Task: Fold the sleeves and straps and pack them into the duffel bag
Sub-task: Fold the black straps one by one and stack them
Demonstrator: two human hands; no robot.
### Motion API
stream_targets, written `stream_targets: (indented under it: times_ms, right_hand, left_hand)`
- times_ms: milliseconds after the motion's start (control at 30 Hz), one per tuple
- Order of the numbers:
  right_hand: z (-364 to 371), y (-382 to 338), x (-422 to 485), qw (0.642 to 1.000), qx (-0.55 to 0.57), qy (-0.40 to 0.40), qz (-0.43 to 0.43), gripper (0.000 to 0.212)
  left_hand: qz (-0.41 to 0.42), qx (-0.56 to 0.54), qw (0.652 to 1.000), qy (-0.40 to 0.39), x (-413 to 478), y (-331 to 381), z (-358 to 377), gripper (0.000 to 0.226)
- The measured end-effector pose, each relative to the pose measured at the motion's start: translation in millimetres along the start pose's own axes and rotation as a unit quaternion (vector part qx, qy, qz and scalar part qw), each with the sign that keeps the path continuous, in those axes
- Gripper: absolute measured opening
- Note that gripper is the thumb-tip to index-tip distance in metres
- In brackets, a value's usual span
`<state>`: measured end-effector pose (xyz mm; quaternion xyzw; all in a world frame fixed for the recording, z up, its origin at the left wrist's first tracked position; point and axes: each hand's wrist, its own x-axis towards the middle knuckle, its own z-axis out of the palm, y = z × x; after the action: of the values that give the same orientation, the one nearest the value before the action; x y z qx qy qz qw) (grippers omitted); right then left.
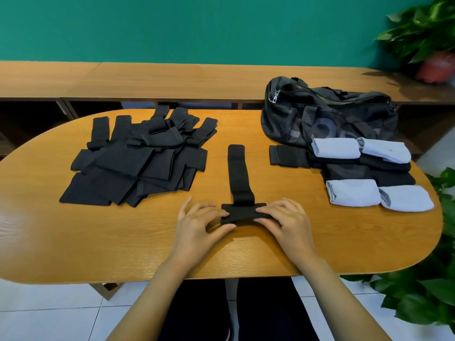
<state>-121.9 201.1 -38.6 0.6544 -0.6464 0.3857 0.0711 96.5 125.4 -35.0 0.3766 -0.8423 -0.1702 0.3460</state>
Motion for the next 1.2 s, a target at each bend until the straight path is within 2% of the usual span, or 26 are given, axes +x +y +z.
stream_targets:
  times_ms: [133,267,367,467,733,867,933,1067,1200]
  right_hand:
    - [-6.8,-5.6,10.7,0.998,0.021,0.011,0.056,0.039]
    - [-7.7,-11.6,26.0,0.99,0.028,-0.027,0.139,0.05]
    - [-5.1,-14.0,36.6,0.984,0.005,-0.047,0.169,0.039]
    - [-0.7,-12.2,42.2,0.981,-0.011,-0.059,0.182,0.03]
    - [11.6,1.7,41.6,0.973,-0.06,-0.101,0.197,0.035]
    - [7.7,8.4,34.6,0.974,-0.067,-0.122,0.177,0.049]
    - [1.4,8.7,30.9,0.978,-0.067,-0.141,0.138,0.054]
    - [-9.6,6.0,20.4,0.964,-0.098,-0.246,0.025,0.07]
    - [-12.2,6.7,8.7,0.946,-0.129,-0.296,-0.021,0.069]
  left_hand:
    - [-0.015,-0.029,0.997,0.072,9.7,6.0,0.4,0.037]
    - [-0.097,-0.06,0.988,0.1,22.2,16.1,2.9,0.039]
    - [-0.146,-0.066,0.982,0.096,29.8,18.2,7.1,0.042]
    - [-0.171,-0.038,0.98,0.093,35.6,15.4,13.1,0.035]
    - [-0.189,-0.007,0.981,0.041,45.5,12.3,20.8,0.036]
    - [-0.129,0.05,0.99,0.024,42.0,7.7,17.1,0.041]
    - [-0.073,0.055,0.996,-0.004,37.5,7.0,12.4,0.047]
    - [0.016,0.042,0.986,-0.159,29.0,7.6,8.7,0.072]
    - [0.023,0.044,0.968,-0.244,21.8,5.4,14.5,0.081]
